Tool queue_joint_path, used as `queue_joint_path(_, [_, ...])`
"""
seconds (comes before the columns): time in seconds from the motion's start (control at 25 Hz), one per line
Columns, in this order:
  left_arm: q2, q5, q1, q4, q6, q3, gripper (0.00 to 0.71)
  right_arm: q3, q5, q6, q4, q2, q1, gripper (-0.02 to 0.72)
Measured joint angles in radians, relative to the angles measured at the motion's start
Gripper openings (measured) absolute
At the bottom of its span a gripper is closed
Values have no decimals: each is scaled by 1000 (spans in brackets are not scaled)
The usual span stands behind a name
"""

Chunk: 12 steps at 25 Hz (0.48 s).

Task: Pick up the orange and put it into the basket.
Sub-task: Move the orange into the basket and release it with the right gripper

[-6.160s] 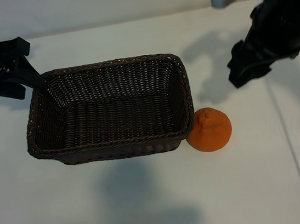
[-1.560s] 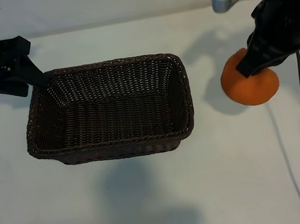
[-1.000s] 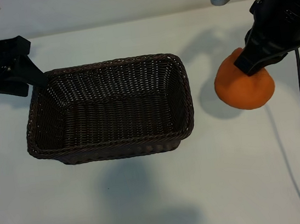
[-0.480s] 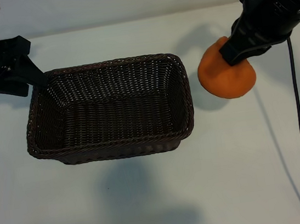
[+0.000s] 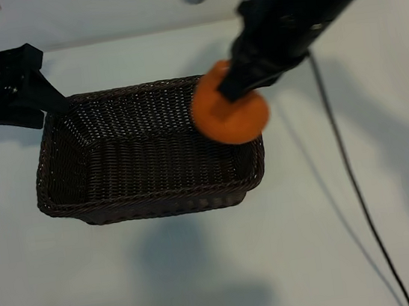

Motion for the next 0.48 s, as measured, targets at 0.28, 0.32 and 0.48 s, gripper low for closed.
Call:
queue_joint_path(0.28, [0, 0, 0, 0, 0, 0, 494, -106, -22, 1, 0, 110, 118, 51])
queue_joint_path(0.32, [0, 0, 0, 0, 0, 0, 494, -112, -24, 1, 0, 122, 131, 51])
queue_joint_path(0.48, [0, 0, 0, -2, 0, 0, 494, -125, -26, 12, -25, 143, 156, 51])
